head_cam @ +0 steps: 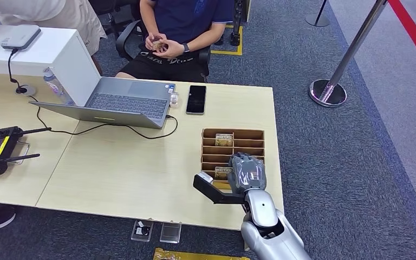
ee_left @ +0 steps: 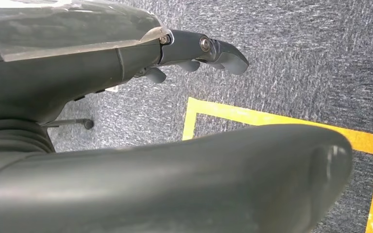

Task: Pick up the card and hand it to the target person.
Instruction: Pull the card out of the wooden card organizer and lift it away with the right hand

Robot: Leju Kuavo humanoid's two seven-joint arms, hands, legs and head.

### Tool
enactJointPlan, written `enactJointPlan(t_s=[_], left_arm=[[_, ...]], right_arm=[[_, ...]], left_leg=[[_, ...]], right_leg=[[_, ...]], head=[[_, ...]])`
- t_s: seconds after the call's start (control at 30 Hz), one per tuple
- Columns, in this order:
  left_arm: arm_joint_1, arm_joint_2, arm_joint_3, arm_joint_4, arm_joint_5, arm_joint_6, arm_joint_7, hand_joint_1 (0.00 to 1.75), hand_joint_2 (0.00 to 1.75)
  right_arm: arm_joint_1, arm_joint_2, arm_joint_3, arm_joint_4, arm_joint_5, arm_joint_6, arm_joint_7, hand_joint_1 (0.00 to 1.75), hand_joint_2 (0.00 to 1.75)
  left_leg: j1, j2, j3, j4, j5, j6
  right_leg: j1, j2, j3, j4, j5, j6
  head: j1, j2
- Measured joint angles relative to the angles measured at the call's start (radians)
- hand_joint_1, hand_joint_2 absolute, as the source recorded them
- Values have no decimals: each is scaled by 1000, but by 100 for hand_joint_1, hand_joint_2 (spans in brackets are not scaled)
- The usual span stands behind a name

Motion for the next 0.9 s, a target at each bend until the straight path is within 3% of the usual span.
enactJointPlan(t_s=[0.9], left_arm=[[0, 0, 0, 2, 2, 1, 6, 0, 0]], right_arm=[[7, -8, 33, -58, -20, 27, -4, 87, 175]], left_leg=[[0, 0, 0, 0, 0, 0]], right_leg=[[0, 0, 0, 0, 0, 0]], head=[[0, 0]])
